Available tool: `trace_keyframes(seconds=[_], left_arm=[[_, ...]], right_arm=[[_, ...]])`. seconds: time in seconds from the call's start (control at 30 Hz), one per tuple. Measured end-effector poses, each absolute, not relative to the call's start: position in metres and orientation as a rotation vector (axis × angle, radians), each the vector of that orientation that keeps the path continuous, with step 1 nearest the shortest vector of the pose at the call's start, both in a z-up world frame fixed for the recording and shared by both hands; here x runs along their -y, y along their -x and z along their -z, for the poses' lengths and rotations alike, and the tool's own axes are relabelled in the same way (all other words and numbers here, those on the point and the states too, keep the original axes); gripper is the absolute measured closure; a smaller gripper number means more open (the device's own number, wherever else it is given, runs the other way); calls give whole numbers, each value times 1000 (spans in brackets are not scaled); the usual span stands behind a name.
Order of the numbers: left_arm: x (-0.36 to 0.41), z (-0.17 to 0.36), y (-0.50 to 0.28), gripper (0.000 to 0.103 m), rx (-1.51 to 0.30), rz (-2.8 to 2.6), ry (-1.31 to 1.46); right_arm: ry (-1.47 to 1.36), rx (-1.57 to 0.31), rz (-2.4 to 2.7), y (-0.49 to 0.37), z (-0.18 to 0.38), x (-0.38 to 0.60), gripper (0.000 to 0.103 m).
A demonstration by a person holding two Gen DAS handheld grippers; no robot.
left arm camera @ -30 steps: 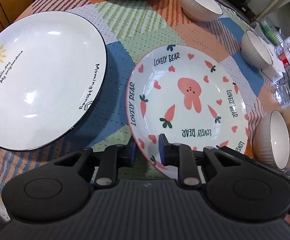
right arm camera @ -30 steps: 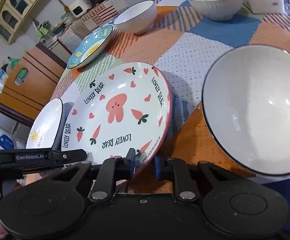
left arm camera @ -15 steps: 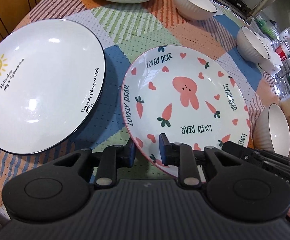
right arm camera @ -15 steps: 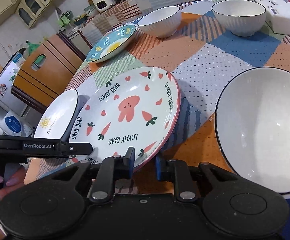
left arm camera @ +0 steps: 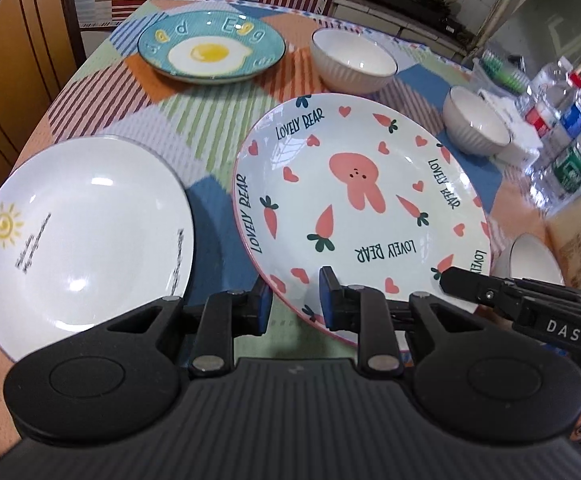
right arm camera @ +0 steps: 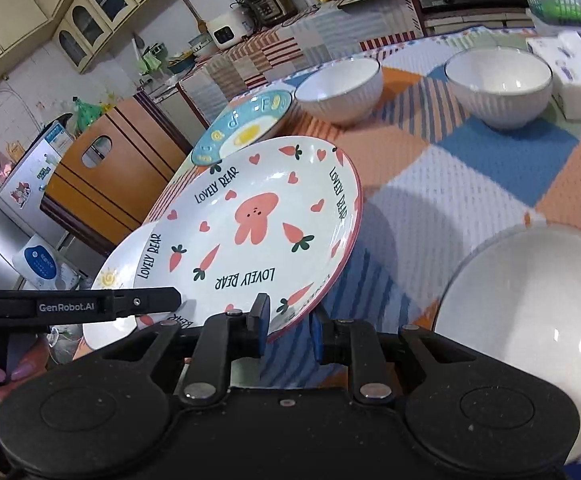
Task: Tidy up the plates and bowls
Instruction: 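Lift the pink plate with the right gripper, set it down, open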
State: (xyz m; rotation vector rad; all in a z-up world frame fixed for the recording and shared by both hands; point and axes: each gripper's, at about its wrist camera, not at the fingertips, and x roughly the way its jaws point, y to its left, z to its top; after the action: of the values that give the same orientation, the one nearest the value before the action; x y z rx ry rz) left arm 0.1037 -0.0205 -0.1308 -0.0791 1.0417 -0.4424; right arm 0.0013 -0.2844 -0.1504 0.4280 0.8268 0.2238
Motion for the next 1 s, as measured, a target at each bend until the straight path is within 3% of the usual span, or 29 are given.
trace_keyframes(seconds=[0.37,1.0], left_arm=[[49,132,-146,80,-1054,493,112],[67,176,-173,79,-1187,487,187]], right_arm=[[-379,-836,-199,-48,134,307,78],[-367,-989,-162,-89,161,320,78]])
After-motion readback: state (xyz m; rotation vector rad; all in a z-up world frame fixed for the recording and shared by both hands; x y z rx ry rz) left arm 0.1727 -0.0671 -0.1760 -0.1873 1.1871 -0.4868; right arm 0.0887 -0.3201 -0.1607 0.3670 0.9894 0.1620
